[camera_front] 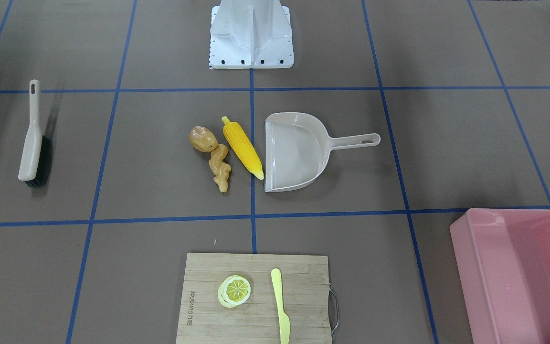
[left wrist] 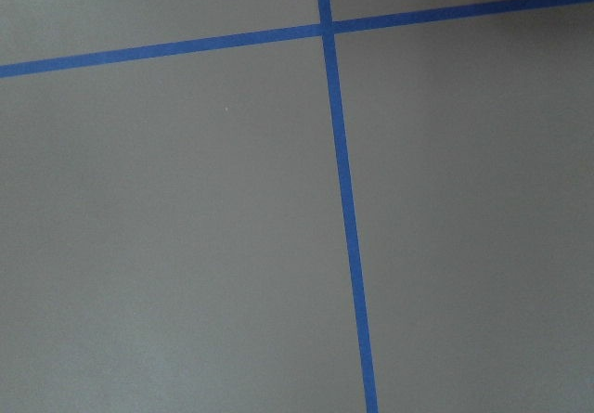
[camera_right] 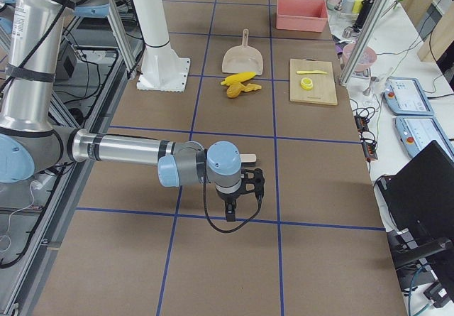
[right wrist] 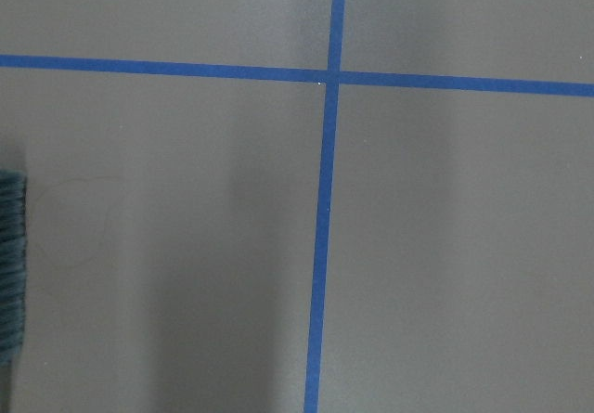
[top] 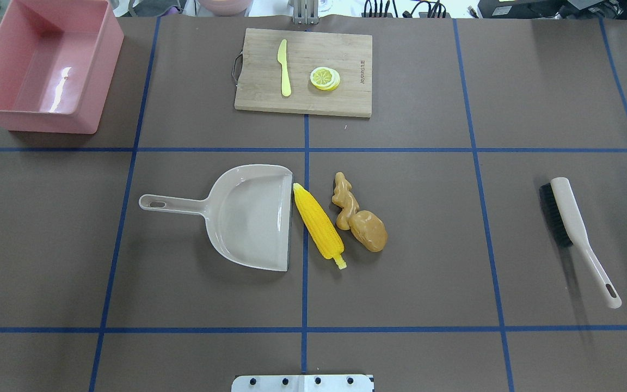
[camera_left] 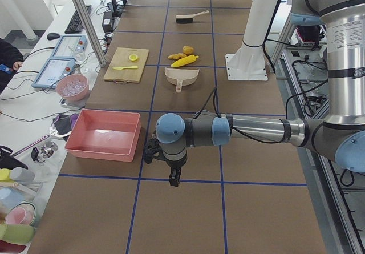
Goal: Sweep and dump trash into bin
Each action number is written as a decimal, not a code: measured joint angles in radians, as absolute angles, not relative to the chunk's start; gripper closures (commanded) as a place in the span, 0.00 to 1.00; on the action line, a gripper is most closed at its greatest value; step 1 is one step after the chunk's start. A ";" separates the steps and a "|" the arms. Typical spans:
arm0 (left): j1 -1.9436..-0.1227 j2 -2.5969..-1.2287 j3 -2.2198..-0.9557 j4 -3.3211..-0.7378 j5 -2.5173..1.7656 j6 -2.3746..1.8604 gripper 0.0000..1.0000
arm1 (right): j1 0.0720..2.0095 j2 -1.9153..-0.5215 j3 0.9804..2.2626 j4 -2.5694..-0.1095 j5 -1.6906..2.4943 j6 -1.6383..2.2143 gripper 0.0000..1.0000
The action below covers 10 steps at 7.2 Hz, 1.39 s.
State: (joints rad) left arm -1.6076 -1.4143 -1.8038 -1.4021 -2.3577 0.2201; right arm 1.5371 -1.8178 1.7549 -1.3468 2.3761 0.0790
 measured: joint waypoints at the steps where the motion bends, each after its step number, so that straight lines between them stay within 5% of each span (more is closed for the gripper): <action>1: -1.608 -1.414 -1.805 -1.403 -2.358 0.222 0.02 | 1.537 -1.818 1.755 -1.347 2.376 0.079 0.00; 10: -1.605 -1.418 -1.843 -1.406 -2.360 0.222 0.02 | 1.537 -1.791 1.765 -1.441 2.390 0.117 0.00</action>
State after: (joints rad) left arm -1.6054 -1.4178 -1.8433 -1.4063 -2.3596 0.2220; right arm 1.5371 -1.7908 1.7646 -1.4408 2.3898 0.1168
